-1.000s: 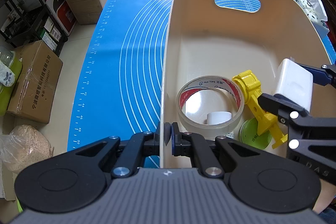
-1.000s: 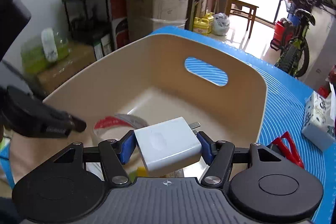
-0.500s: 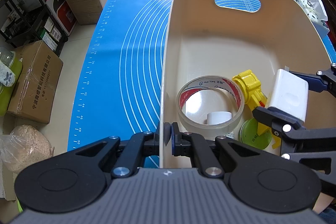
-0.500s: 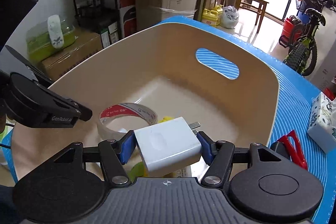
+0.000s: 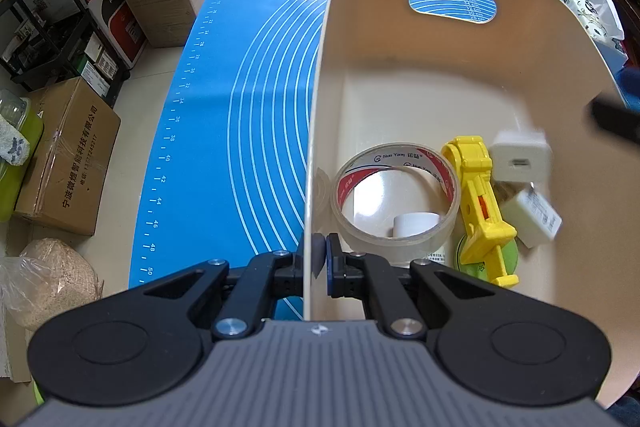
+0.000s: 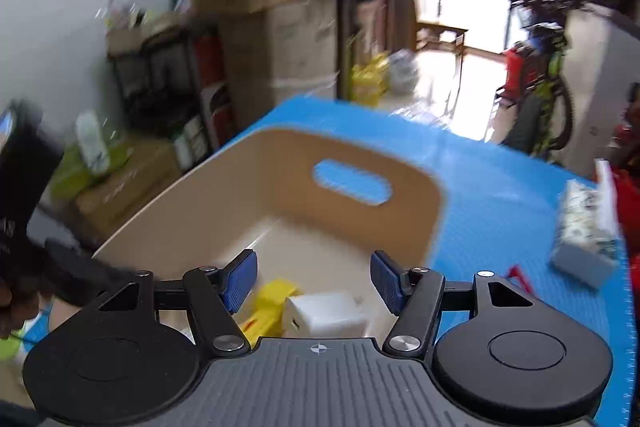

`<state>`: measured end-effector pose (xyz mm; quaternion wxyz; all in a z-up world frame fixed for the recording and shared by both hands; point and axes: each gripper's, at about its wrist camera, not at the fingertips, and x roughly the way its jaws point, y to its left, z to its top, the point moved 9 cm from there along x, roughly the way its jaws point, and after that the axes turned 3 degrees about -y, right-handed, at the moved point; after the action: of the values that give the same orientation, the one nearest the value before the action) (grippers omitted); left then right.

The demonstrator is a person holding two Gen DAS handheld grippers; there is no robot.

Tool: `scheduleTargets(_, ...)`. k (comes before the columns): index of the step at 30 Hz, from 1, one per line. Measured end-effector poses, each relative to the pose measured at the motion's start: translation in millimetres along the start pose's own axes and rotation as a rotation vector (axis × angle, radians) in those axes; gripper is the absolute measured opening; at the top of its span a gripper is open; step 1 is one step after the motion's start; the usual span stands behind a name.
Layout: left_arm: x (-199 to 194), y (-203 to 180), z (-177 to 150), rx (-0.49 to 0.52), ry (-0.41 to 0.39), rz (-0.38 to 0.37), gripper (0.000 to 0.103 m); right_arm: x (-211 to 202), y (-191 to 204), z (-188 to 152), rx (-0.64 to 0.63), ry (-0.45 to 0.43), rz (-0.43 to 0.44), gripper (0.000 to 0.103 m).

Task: Organize rigid objects
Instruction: 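Carry the white adapter into the beige bin and release it, then move the right tool toward the red figurine on the mat, then grasp the red figurine by its legs with the right tool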

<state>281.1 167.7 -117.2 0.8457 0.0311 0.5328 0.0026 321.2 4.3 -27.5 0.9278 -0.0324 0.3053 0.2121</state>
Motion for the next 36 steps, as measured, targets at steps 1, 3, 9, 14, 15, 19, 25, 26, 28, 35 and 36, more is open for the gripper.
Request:
scheduleTargets(1, 0.0, -0.1, 0.0, 0.000, 0.000, -0.001, 0.008, -4.6, -13.4, 2.2, 0.021, -0.013, -0.023, 0.071)
scheduleTargets(3, -0.3, -0.1, -0.1, 0.000, -0.001, -0.002, 0.008, -11.0, -39.5, 3.3, 0.051, -0.020, -0.074, 0.071)
scheduleTargets(9, -0.4, 0.0, -0.2, 0.000, 0.000, -0.001, 0.008, -14.9, -108.1, -11.2, 0.084, -0.005, -0.208, 0.071)
scheduleTargets(14, -0.4, 0.0, -0.2, 0.001, -0.001, -0.001, 0.008, -5.0, -148.7, -42.8, 0.090, 0.050, -0.277, 0.071)
scheduleTargets(15, -0.8, 0.2, -0.5, 0.001, -0.001, -0.001, 0.008, -2.8, -156.4, -50.1, 0.101, 0.063, -0.286, 0.071)
scheduleTargets(19, -0.8, 0.2, -0.6, 0.002, -0.001, 0.000, 0.008, 7.5, -175.4, -67.9, 0.082, 0.108, -0.326, 0.071)
scheduleTargets(25, -0.9, 0.8, -1.3, -0.001, 0.001, -0.001, 0.008, 22.7, -189.5, -93.3, 0.038, 0.165, -0.363, 0.071)
scheduleTargets(26, -1.0, 0.7, -1.4, -0.002, 0.002, -0.001, 0.008, 25.4, -191.3, -96.2, 0.036, 0.170, -0.364, 0.071)
scheduleTargets(28, -1.1, 0.2, -1.3, -0.002, 0.002, 0.000, 0.008, 31.6, -192.8, -99.1, 0.017, 0.180, -0.371, 0.071)
scheduleTargets(35, -0.8, -0.4, -1.0, -0.003, 0.002, -0.001, 0.008, 55.9, -202.3, -104.1, -0.034, 0.230, -0.374, 0.069)
scheduleTargets(36, -0.9, -0.6, -1.1, -0.002, 0.002, 0.000, 0.008, 58.5, -203.2, -104.0, -0.037, 0.233, -0.372, 0.070)
